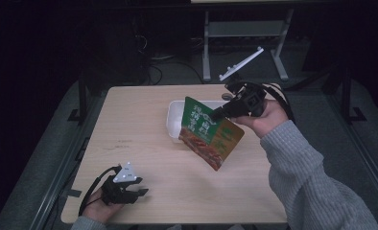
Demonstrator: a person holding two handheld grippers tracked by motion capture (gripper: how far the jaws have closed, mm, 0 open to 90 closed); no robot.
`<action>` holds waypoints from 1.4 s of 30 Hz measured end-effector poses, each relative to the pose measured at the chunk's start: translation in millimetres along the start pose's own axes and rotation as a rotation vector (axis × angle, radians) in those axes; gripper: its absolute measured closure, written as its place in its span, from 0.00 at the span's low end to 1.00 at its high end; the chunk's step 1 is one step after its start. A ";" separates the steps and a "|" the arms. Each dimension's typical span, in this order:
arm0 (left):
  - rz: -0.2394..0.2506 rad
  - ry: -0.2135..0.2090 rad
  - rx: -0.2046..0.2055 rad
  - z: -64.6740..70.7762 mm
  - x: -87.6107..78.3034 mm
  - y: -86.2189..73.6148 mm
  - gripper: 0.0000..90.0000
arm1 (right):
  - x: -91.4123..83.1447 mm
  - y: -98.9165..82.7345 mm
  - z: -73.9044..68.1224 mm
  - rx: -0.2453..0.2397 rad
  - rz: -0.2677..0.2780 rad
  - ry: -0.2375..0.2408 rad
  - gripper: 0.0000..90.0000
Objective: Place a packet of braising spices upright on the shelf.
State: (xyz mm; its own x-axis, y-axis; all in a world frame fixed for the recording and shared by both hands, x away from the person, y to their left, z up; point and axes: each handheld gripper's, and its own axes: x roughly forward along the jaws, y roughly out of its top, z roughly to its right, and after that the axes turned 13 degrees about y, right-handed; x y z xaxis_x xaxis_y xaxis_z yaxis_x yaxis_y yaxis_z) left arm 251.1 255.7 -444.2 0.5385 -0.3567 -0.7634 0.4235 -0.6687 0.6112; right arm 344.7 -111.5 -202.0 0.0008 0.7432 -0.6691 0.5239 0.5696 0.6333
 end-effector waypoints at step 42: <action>0.008 0.008 -0.011 -2.3 -2.0 -0.2 0.53 | 18.4 88.3 54.7 0.093 0.064 -0.187 1.00</action>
State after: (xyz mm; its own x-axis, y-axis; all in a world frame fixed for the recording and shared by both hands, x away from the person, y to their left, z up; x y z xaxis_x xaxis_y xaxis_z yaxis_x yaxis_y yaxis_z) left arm 251.7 258.1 -442.3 0.5482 -0.3568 -0.7564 0.4271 -0.6582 0.6200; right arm 437.6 -66.8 -179.7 0.1905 0.6936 -0.6947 0.5940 0.4819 0.6441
